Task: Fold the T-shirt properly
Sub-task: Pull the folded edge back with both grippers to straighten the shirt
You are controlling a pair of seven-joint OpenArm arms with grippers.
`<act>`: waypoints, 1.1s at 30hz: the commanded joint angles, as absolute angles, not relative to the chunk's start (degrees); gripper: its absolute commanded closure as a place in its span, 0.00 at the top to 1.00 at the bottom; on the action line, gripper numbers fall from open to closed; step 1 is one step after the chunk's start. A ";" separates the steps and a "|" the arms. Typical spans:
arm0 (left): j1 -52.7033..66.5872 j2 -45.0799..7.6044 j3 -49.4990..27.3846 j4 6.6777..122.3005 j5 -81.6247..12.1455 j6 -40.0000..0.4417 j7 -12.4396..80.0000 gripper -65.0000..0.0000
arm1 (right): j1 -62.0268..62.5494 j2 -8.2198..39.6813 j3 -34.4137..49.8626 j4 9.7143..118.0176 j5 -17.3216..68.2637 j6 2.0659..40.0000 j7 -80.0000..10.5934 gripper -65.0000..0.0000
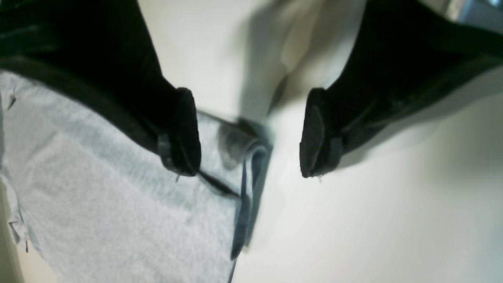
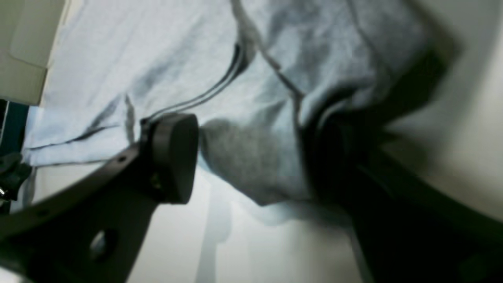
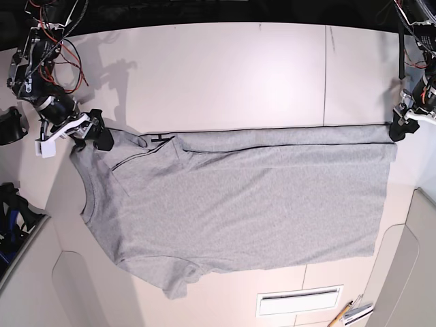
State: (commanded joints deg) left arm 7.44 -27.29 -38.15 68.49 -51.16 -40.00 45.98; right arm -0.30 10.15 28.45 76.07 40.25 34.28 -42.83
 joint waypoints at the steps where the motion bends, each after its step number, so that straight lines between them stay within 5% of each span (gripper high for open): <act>1: 7.46 -27.24 -38.09 68.49 -51.18 -40.00 45.87 0.67 | -0.32 9.69 28.16 76.07 40.23 34.28 -42.57 0.68; 14: 3.03 -26.26 -29.04 68.38 -44.82 -37.74 44.34 0.66 | 1.43 8.54 27.81 76.05 39.18 34.28 -41.95 0.67; 16: 3.03 -26.13 -29.04 68.38 -44.27 -37.80 44.36 0.52 | 1.48 8.54 27.81 76.05 38.46 34.28 -41.06 0.66; 18: 3.03 -25.98 -29.04 68.40 -44.27 -39.99 44.36 0.21 | 1.76 8.56 27.83 76.07 37.36 34.28 -40.69 0.43; 21: 3.01 -25.69 -29.04 68.40 -44.27 -40.00 44.40 0.00 | 2.11 8.54 27.83 76.07 37.28 34.28 -40.69 0.00; 33: 4.51 -26.06 -30.52 80.25 -44.29 -40.00 50.87 0.00 | 1.78 8.88 30.20 79.94 40.60 34.33 -47.90 0.00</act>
State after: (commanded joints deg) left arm 4.51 -26.06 -30.52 80.25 -44.29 -40.00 50.87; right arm 1.78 8.88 30.20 79.94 40.60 34.33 -47.90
